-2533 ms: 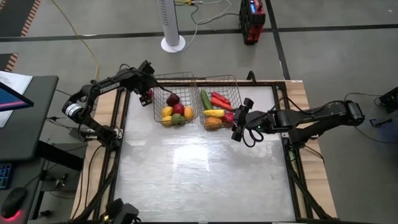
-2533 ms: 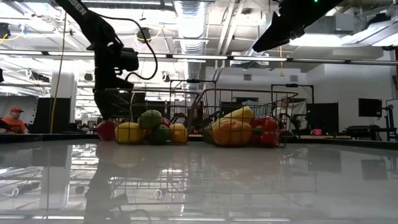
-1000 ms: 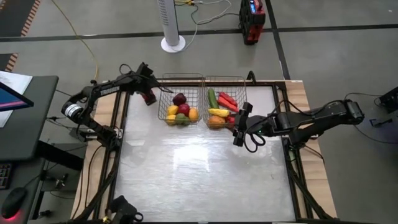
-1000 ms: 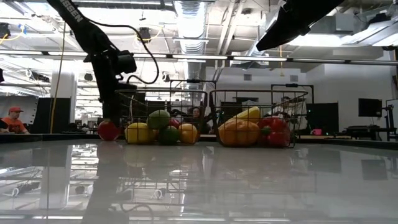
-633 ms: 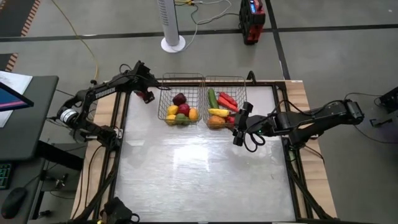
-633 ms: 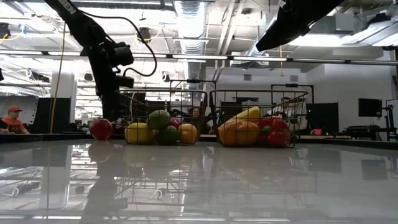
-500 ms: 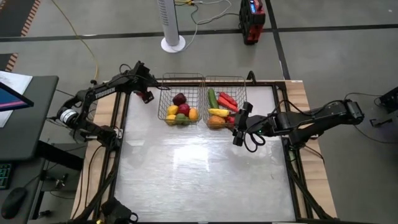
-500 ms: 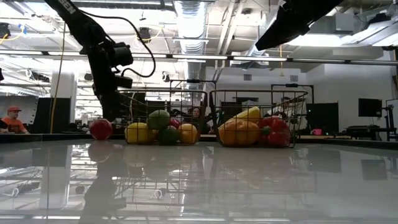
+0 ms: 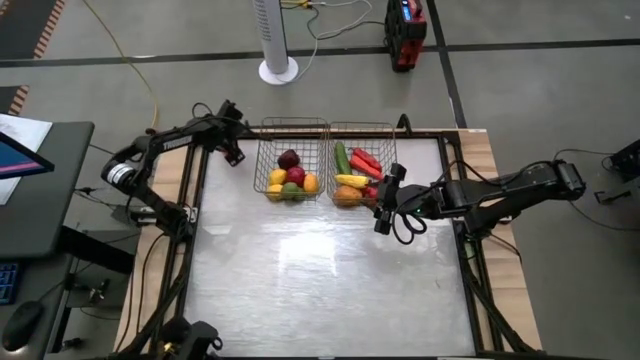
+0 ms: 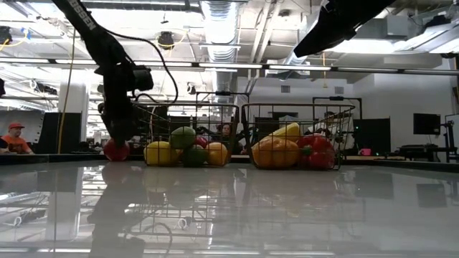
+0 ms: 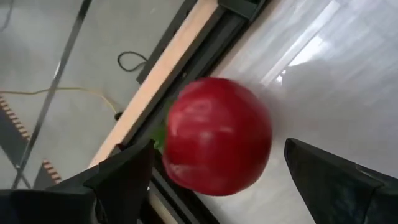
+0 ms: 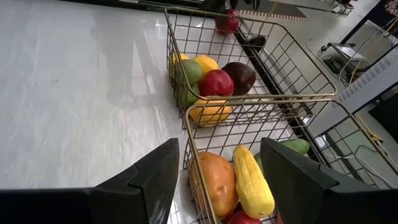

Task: Sort produce into baskets
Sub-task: Put the tomato into the left wire basket

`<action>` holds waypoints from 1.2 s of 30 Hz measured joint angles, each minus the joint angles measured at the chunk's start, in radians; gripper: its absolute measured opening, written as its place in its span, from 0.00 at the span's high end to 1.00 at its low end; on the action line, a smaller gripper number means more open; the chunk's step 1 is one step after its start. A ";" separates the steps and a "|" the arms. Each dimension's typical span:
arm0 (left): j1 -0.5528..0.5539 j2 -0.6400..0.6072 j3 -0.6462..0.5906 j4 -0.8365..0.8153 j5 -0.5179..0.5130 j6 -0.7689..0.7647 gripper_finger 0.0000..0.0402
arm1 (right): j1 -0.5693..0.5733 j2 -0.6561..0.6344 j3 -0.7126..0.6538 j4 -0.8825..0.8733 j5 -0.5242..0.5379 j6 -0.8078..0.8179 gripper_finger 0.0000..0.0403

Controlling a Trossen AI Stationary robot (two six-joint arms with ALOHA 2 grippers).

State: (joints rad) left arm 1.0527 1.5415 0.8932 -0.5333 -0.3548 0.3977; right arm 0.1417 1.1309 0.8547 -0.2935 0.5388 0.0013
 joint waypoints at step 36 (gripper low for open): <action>-0.042 0.075 0.002 -0.017 0.055 -0.029 0.32 | 0.000 0.000 0.000 0.000 -0.016 0.006 0.37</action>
State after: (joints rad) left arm 1.0103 1.6169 0.8948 -0.5502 -0.2996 0.3691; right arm 0.1417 1.1310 0.8547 -0.2937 0.5232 0.0074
